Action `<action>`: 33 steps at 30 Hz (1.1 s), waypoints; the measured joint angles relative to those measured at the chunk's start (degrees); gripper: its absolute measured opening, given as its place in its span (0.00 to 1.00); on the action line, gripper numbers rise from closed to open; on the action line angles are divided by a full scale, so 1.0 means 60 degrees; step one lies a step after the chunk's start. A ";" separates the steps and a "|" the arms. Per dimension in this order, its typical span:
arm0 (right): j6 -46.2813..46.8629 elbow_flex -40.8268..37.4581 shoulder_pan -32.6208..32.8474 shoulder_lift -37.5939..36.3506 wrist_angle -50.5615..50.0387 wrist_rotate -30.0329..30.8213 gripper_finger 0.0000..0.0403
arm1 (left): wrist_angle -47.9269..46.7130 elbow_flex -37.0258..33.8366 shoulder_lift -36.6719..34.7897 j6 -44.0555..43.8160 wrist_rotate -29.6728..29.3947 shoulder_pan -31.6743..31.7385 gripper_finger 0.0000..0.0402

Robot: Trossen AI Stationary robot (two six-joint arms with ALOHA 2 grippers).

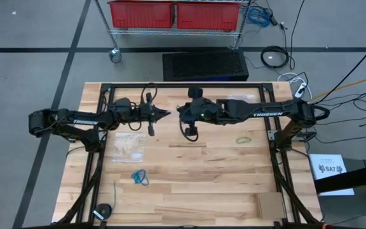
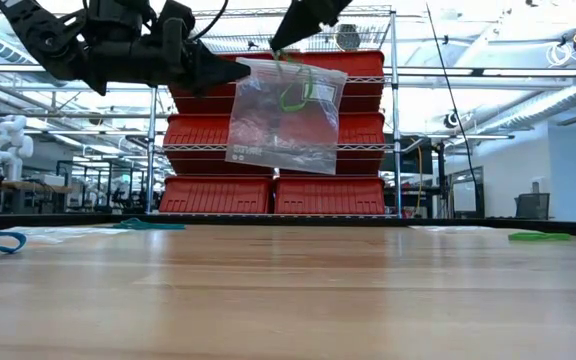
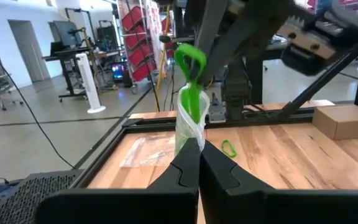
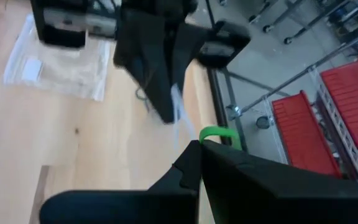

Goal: Sort rubber bands
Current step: Put the green rubber band into the transparent zip bag

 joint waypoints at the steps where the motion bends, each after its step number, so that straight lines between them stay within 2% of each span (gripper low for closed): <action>1: 0.0014 0.0000 -0.0019 0.0072 -0.0001 -0.0006 0.00 | 0.0000 0.0000 0.0000 0.0000 0.0000 0.0000 0.00; 9: 0.0868 0.0000 -0.0151 0.0108 -0.0840 -0.0095 0.00 | -0.0012 0.0000 0.0000 0.0001 0.0004 0.0000 0.00; 13: 0.1505 0.0000 -0.0422 0.0108 -0.1196 -0.1044 0.00 | -0.0011 0.0000 0.0000 0.0004 0.0004 0.0000 0.00; 17: 0.1809 0.0000 -0.0671 0.0108 -0.1239 -0.1327 0.00 | -0.0036 0.0058 0.0000 -0.0007 0.0235 0.0000 0.00; 21: 0.2545 0.0000 -0.1066 0.0112 -0.1383 -0.2540 0.01 | -0.0028 0.0091 0.0000 -0.0011 0.0468 -0.0029 0.00; 24: 0.2816 0.0000 -0.1232 0.0156 -0.1396 -0.2990 0.07 | -0.0025 0.0091 0.0004 -0.0011 0.0463 -0.0025 0.00; 33: 0.3035 0.0244 -0.1035 0.0181 -0.1580 -0.3363 0.38 | -0.0117 0.0091 0.0033 -0.0007 0.0273 -0.0018 0.00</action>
